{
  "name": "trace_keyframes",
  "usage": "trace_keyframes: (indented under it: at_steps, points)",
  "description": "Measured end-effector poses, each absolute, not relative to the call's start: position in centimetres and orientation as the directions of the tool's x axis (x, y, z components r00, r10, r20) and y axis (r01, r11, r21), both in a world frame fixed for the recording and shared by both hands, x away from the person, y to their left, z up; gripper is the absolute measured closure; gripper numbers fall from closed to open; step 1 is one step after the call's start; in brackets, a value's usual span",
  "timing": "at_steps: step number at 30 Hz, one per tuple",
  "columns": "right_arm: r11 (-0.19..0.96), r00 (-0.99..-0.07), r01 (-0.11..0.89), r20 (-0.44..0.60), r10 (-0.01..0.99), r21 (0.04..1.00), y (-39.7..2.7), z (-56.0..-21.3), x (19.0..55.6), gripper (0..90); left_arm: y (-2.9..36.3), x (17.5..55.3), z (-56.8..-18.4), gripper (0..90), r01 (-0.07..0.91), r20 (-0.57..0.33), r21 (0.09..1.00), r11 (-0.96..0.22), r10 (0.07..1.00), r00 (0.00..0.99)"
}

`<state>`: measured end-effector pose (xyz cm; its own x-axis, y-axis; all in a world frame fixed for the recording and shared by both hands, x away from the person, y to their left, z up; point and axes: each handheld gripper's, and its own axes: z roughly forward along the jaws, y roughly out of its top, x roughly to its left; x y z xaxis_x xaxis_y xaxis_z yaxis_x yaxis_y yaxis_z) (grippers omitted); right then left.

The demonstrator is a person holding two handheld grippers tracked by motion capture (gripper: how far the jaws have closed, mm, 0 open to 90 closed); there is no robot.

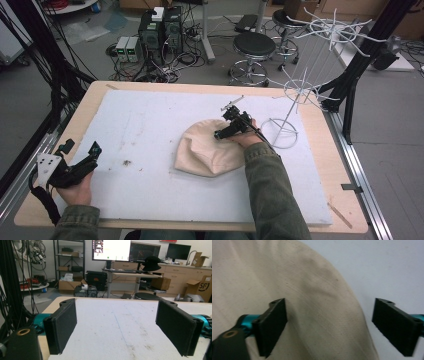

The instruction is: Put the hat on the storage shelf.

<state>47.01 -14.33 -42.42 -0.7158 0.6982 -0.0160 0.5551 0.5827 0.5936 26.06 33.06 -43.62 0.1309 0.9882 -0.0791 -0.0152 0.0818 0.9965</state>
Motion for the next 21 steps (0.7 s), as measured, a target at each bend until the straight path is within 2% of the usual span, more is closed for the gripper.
trace_keyframes:
  at_steps: [6,7,13,21]
  points:
    - [0.591,-0.73,0.565,0.015,0.683,0.577,-14.4,-42.69,47.09,17.6,33.02,26.06,-43.62,17.5,-0.014,-0.081,0.996,0.083,0.988,0.132]
    - [0.59,-0.732,0.575,0.033,0.681,0.567,-14.41,-42.77,47.12,22.7,33.02,26.06,-43.62,17.5,-0.015,-0.081,0.996,0.083,0.988,0.132]
    - [0.596,-0.737,0.586,0.056,0.673,0.55,-14.41,-42.86,47.11,29.3,33.03,26.06,-43.62,17.5,-0.015,-0.082,0.996,0.084,0.988,0.132]
    - [0.606,-0.729,0.586,0.023,0.684,0.537,-14.34,-42.66,46.95,44.6,33.06,26.0,-43.59,17.5,-0.015,-0.084,0.996,0.087,0.988,0.13]
